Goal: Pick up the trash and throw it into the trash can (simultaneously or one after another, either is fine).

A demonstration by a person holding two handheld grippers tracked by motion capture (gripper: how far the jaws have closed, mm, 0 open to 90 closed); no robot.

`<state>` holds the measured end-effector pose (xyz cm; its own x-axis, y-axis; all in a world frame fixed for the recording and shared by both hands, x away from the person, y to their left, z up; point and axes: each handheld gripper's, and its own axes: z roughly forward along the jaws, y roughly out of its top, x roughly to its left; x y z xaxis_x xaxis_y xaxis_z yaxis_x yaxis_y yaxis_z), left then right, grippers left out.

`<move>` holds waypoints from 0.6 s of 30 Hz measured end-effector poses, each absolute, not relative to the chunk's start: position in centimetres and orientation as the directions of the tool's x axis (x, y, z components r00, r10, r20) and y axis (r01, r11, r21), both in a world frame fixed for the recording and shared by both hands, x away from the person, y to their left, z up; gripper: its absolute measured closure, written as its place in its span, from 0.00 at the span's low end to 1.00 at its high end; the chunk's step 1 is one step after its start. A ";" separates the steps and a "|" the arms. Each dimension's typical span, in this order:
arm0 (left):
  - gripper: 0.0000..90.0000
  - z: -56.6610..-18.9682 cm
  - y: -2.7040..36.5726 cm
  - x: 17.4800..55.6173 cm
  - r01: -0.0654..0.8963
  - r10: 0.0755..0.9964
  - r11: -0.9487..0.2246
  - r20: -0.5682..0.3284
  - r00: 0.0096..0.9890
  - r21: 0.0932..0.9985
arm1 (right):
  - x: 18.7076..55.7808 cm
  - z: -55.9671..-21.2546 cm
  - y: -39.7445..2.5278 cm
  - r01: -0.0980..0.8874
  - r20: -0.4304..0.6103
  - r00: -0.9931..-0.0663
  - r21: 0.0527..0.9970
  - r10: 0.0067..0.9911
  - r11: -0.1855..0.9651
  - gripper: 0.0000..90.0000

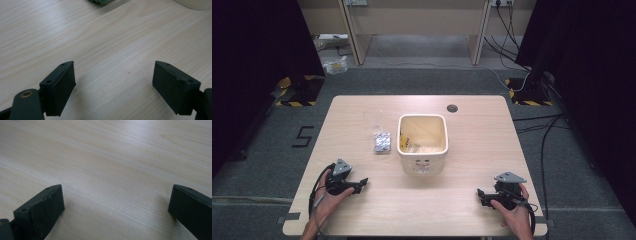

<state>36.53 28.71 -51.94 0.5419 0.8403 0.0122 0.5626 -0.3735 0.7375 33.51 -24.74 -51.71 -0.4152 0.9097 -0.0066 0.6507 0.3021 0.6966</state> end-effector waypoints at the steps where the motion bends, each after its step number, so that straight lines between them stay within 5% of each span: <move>1: 0.20 -52.0 28.6 36.8 0.567 0.838 -0.371 0.003 0.545 0.735 | 33.5 -51.7 -24.7 0.650 -0.007 -0.416 0.697 0.909 0.303 0.00; 18: 0.17 -51.6 25.3 40.5 0.586 0.847 -0.326 -0.047 0.530 0.742 | 33.6 -51.7 -24.7 0.649 -0.006 -0.419 0.697 0.908 0.304 0.00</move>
